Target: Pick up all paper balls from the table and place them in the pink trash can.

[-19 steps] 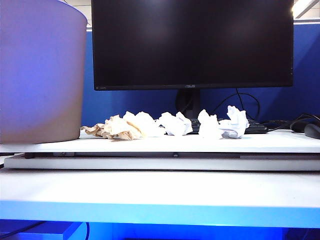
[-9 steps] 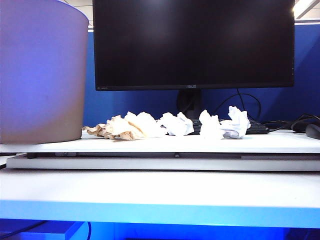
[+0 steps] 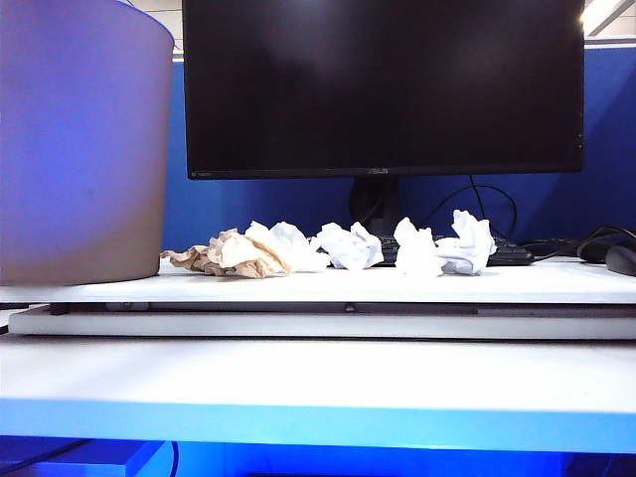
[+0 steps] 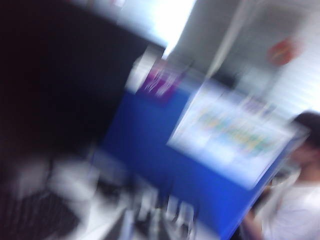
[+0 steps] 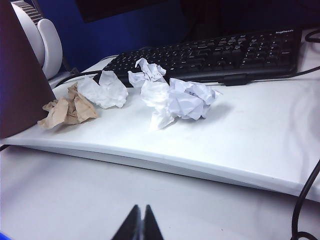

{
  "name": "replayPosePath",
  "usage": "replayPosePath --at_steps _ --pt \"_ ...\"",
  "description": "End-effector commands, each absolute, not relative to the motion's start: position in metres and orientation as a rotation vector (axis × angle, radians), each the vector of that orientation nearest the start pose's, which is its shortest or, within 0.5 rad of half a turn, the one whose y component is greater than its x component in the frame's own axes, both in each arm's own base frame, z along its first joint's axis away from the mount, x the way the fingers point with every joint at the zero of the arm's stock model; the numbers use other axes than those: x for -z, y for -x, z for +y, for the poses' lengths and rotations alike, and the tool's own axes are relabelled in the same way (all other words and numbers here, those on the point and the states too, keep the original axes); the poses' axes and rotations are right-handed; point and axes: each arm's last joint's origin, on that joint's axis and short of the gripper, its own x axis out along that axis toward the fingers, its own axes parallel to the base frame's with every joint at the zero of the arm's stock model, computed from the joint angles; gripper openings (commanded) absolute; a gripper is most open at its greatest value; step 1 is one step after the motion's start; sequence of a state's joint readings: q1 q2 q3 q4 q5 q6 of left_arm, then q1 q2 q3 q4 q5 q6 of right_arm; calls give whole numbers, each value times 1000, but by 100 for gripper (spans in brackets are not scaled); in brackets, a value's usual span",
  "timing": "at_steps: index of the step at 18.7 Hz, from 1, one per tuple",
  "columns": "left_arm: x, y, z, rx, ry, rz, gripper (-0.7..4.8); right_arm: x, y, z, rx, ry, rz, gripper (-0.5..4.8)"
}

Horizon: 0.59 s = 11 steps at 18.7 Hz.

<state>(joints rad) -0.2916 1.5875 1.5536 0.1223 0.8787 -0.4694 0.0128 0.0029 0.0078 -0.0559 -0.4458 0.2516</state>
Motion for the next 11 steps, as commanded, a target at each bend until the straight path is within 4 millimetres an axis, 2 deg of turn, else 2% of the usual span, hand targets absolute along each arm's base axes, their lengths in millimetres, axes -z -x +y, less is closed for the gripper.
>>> replayPosePath --at_steps 1,3,5,6,9,11 --pt "-366 -370 -160 1038 243 461 58 -160 -95 14 -453 -265 94 18" --pt "-338 -367 -181 905 -15 579 57 -161 -95 14 -452 -265 93 18" --pt "-320 -345 -214 818 -346 629 57 -160 -95 13 -440 -265 92 18" --pt "-321 -338 -225 808 -395 611 51 -161 -95 13 -440 -264 90 18" --pt "-325 -330 -242 741 -479 550 27 -161 -95 12 -408 -265 86 18" --pt "-324 -327 -242 596 -587 564 8 -161 -95 13 -410 -265 87 19"
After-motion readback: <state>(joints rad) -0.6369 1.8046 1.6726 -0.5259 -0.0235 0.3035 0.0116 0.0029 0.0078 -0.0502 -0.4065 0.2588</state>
